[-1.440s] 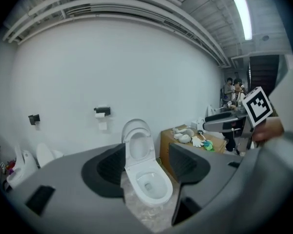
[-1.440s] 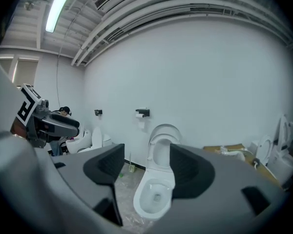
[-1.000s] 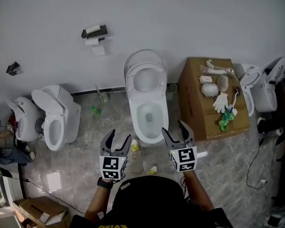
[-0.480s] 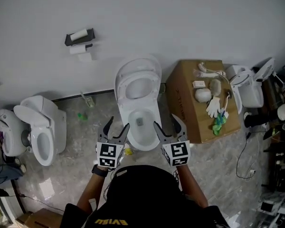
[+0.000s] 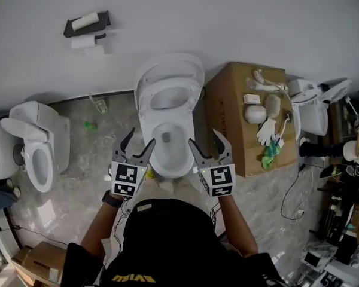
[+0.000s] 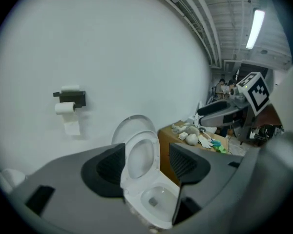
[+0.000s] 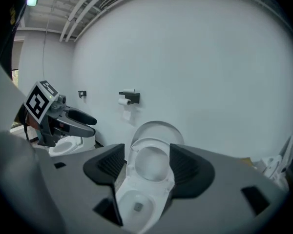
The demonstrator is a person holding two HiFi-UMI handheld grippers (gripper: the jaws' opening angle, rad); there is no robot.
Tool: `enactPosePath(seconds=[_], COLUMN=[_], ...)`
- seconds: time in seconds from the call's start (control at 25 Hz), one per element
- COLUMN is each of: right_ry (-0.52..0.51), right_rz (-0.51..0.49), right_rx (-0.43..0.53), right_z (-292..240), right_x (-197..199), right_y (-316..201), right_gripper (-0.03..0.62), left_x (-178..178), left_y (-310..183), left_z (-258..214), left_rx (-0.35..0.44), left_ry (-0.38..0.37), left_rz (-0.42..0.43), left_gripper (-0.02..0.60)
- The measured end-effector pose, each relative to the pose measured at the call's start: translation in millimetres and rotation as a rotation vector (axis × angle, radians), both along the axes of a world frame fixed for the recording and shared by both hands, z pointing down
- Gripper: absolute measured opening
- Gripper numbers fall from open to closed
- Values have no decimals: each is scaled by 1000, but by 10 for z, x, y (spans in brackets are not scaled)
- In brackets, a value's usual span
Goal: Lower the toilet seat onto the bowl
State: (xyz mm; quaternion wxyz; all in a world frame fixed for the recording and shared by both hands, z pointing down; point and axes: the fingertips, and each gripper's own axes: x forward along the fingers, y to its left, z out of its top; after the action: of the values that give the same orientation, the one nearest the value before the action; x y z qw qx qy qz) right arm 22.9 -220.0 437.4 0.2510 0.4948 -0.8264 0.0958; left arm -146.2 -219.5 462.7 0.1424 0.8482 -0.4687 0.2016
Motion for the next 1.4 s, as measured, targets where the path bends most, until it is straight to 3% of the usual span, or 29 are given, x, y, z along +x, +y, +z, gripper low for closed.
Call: enactPosePath(seconds=[0.48,0.64,1.04,1.4], right_ry=[137,192,366,548], right_rz=[-169,-196,-236,-301], right_rx=[20,-17,43,-48], right_z=[413,611,1069,1608], right_x=[45,52,-69,-96], right_y=[-965,-1110,-1712,-2088], right_gripper=[287,287,245,225], left_x=[95,51,203,90], left_y=[-134,-199,-280,-213], left_z=[33,-31,-251,-243], left_rx=[-24,-4,30,17], left_ry=[28,10,9,-1], left_rz=[-134,-132,-81,-84], left_gripper=[287,285,278,276])
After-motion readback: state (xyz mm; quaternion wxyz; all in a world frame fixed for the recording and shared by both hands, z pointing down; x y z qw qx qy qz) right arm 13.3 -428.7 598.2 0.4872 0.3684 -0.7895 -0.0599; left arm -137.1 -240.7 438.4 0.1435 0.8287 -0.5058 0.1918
